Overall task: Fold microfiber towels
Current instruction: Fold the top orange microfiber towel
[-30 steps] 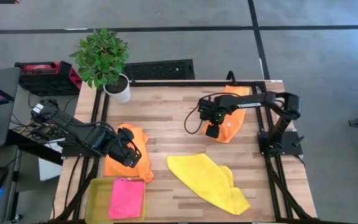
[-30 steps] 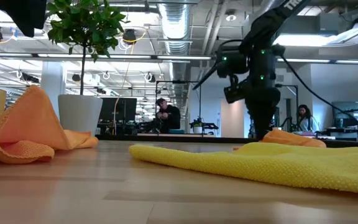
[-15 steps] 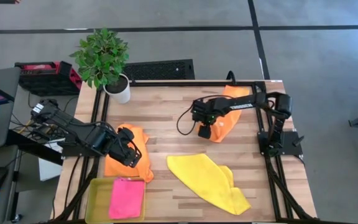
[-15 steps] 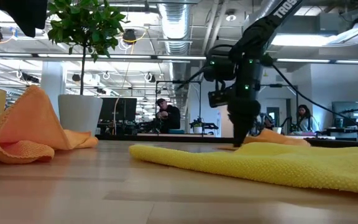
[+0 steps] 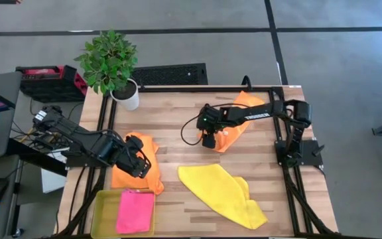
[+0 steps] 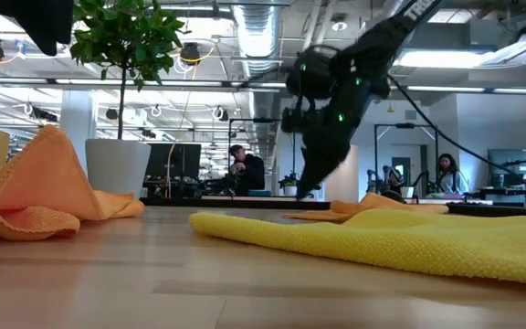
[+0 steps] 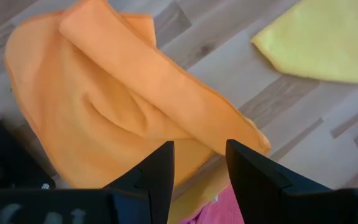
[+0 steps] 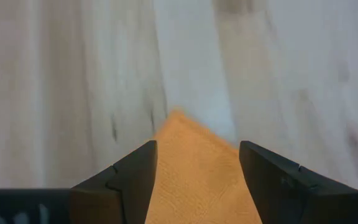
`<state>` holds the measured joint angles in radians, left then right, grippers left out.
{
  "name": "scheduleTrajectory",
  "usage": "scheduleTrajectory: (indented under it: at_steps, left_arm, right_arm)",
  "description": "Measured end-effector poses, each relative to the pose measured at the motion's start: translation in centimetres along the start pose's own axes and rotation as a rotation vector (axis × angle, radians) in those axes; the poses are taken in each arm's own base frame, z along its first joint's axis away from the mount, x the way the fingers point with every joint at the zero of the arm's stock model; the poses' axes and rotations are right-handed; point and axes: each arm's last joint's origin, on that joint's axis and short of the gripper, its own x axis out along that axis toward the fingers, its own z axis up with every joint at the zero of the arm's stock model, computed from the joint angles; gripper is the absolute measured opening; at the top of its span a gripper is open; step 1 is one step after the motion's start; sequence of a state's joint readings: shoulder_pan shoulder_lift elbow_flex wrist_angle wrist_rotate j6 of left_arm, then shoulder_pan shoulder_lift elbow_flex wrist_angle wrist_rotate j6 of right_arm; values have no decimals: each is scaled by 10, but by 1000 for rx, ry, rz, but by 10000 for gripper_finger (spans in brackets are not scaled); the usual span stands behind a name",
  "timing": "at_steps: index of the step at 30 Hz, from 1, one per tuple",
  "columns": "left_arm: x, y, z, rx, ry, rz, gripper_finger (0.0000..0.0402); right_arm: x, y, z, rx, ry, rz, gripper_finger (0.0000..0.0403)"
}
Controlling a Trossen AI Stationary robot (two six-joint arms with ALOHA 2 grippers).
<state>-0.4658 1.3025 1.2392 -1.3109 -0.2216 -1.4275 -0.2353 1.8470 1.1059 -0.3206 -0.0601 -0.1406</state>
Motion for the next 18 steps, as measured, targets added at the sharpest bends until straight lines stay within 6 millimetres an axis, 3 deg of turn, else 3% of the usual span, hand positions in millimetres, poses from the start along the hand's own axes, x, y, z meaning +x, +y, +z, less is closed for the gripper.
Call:
scheduleTrajectory:
  at_steps: [8, 13, 18]
  left_arm:
    - [2, -2, 15, -11, -104, -19, 137]
    - [8, -3, 33, -18, -157, -15, 137]
    - [17, -9, 55, 24, -224, -27, 137]
  right_arm:
    - [-77, 5, 28, -22, -210, -28, 255]
    - [-128, 7, 23, -13, -266, -40, 255]
    - [-164, 10, 8, 12, -246, -36, 255]
